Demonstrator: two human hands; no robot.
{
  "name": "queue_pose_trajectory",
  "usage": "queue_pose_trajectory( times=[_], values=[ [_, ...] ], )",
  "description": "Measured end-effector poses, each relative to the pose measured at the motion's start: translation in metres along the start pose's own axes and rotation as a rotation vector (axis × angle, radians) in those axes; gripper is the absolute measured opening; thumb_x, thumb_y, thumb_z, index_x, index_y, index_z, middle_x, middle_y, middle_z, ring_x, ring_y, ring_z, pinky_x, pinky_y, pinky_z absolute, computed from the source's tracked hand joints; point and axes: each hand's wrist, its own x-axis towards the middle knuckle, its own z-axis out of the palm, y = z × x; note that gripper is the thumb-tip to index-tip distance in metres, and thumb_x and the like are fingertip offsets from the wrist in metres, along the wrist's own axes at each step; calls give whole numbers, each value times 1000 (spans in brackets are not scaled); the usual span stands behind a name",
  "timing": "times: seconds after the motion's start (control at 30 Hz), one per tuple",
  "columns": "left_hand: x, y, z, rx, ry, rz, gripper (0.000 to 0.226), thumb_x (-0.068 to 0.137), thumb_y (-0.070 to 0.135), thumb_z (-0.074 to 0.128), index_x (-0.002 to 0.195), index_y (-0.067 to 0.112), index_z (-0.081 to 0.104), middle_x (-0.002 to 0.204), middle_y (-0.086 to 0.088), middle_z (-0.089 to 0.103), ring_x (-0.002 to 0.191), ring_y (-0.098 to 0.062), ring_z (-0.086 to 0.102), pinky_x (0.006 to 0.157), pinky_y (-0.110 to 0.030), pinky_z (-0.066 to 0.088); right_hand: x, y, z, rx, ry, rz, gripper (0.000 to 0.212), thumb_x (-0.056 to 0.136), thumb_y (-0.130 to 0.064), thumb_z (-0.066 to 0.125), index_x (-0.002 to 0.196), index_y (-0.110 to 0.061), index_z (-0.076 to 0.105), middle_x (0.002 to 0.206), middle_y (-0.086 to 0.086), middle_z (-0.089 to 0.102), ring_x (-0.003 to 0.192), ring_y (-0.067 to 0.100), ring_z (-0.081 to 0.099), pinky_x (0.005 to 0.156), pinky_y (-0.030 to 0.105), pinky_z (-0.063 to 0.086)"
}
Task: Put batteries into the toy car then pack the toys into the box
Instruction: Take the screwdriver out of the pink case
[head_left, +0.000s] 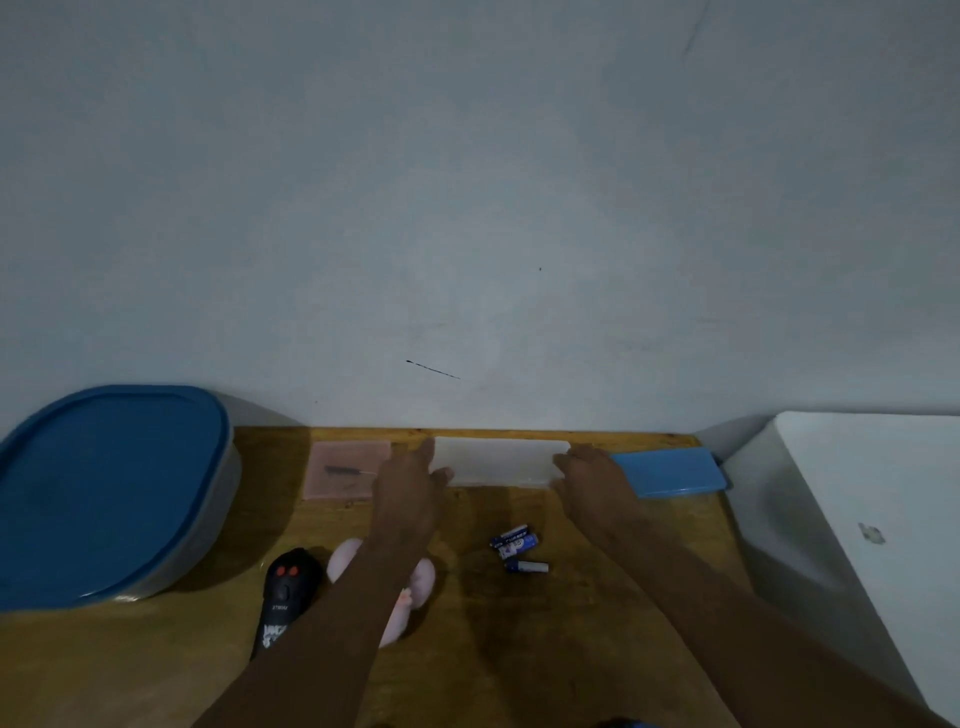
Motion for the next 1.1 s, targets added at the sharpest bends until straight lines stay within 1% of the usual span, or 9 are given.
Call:
queue_pose_trajectory(
  times=[0.1, 0.2, 0.33, 0.5, 0.63, 0.83, 0.9, 1.0, 1.1],
  values=[
    [-21, 2, -19, -52, 72, 6, 48, 93, 32, 59, 137, 12, 51, 119, -12, 67, 104, -24, 64, 88, -33, 52, -15, -19, -13, 133, 58, -33, 42, 97, -28, 50, 136, -12, 48, 139, 8, 51, 128, 23, 43, 107, 32, 32],
    [-45, -4, -43, -43, 127, -4, 39, 93, 26, 61, 127, 8, 60, 116, -10, 69, 97, -20, 64, 77, -21, 48, -33, -46, -18, 292, 72, -95, 40, 95, -28, 55, 133, -16, 51, 135, 6, 55, 121, 21, 50, 103, 31, 38],
    [-68, -29, -74, -56, 191, -55, 42, 91, 24, 62, 130, 10, 57, 125, -10, 64, 107, -25, 62, 91, -37, 52, -47, -83, -17, 360, 31, -150, 41, 95, -28, 55, 135, -22, 48, 138, 2, 51, 122, 20, 50, 106, 32, 38],
    [-70, -61, -99, -64, 161, -18, 20, 90, 24, 60, 109, 18, 65, 99, 1, 70, 85, -17, 64, 73, -31, 54, -44, -126, -6, 362, 53, -198, 40, 94, -30, 55, 132, -19, 50, 132, 3, 55, 115, 20, 54, 98, 32, 45],
    [-48, -93, -106, -86, 97, 10, 15, 89, 19, 61, 103, 21, 65, 96, 8, 69, 85, -13, 63, 73, -31, 54, -23, -161, 14, 353, 35, -216, 41, 93, -27, 55, 132, -15, 50, 126, 6, 57, 113, 23, 54, 92, 31, 43],
    [-9, -129, -83, -65, -9, 7, 5, 84, 16, 58, 81, 19, 61, 81, 1, 66, 75, -18, 63, 64, -34, 56, 6, -178, 47, 337, 31, -177, 44, 91, -20, 58, 134, -16, 48, 133, 4, 52, 117, 20, 53, 95, 28, 42],
    [-1, -132, -79, -88, -46, 43, 7, 82, 19, 63, 89, 22, 63, 88, 3, 67, 81, -15, 63, 70, -34, 56, 12, -181, 53, 306, 29, -165, 47, 89, -18, 59, 135, -17, 47, 133, 4, 50, 116, 20, 53, 94, 29, 44],
    [11, -145, -72, -116, -102, 73, 35, 73, 12, 70, 106, 22, 64, 101, 5, 67, 93, -13, 61, 79, -32, 54, 24, -182, 70, 247, 27, -170, 48, 86, -17, 61, 133, -14, 50, 137, 7, 46, 121, 23, 50, 97, 30, 42],
    [18, -152, -65, -152, -82, 99, 30, 76, 6, 67, 103, 19, 66, 98, 5, 68, 88, -10, 61, 75, -23, 52, 28, -182, 78, 174, 54, -215, 44, 80, -14, 69, 122, -7, 59, 136, 15, 49, 124, 30, 50, 100, 38, 46]
  ],
)
